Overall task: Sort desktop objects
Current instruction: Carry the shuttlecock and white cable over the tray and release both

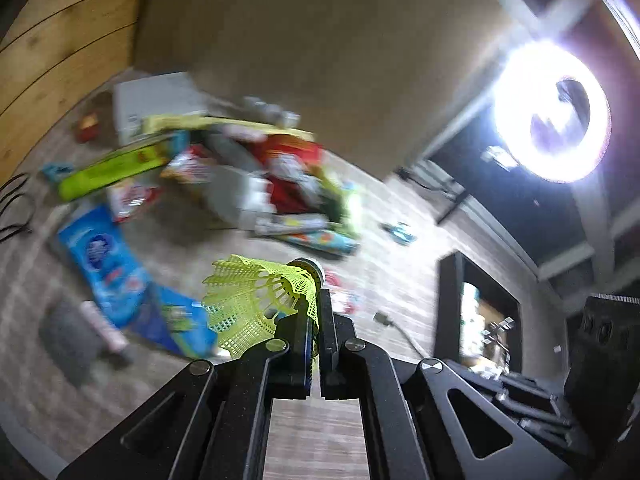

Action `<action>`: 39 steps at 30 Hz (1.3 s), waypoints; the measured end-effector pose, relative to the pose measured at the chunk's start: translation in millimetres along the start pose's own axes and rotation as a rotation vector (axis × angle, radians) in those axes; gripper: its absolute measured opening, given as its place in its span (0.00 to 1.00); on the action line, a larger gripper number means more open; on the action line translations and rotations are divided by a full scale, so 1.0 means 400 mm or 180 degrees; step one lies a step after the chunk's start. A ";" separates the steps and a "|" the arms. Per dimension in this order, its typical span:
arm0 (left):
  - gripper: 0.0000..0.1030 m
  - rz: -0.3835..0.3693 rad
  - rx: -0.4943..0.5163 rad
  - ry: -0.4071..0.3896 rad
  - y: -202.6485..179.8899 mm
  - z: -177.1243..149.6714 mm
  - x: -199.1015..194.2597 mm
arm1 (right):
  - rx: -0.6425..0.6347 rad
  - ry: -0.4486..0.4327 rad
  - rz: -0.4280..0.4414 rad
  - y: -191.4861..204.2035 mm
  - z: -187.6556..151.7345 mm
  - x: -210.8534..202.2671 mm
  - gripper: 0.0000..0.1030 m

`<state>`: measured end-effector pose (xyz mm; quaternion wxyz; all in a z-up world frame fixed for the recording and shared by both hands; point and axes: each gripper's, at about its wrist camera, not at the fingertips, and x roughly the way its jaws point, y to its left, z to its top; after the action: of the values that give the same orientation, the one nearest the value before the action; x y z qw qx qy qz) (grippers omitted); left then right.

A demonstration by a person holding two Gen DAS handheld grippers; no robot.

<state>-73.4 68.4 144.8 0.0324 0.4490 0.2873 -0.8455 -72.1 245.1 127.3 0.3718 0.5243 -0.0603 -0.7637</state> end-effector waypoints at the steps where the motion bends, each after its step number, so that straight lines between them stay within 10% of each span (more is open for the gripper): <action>1: 0.01 -0.0044 0.0063 0.0023 -0.030 -0.002 0.007 | 0.0041 -0.0060 -0.0029 -0.019 0.001 -0.028 0.04; 13: 0.01 -0.0610 0.0980 0.0484 -0.479 -0.107 0.139 | 0.0636 -0.0737 -0.0722 -0.315 -0.039 -0.394 0.04; 24: 0.07 -0.0791 0.1634 0.0770 -0.791 -0.249 0.238 | 0.1007 -0.0814 -0.1250 -0.528 -0.135 -0.559 0.04; 27: 0.57 -0.0742 0.1693 0.0803 -0.819 -0.265 0.245 | 0.1081 -0.0767 -0.1332 -0.561 -0.150 -0.573 0.14; 30: 0.58 -0.0667 0.1720 0.0704 -0.819 -0.265 0.234 | 0.1132 -0.0786 -0.1393 -0.577 -0.158 -0.582 0.38; 39: 0.58 -0.0412 0.1395 0.0649 -0.692 -0.216 0.240 | 0.0926 -0.0718 -0.1294 -0.545 -0.136 -0.536 0.39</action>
<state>-153.0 362.7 159.2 -0.1492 0.5089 0.1270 -0.8382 -98.8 552.9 160.2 0.1225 0.4852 -0.1039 -0.8595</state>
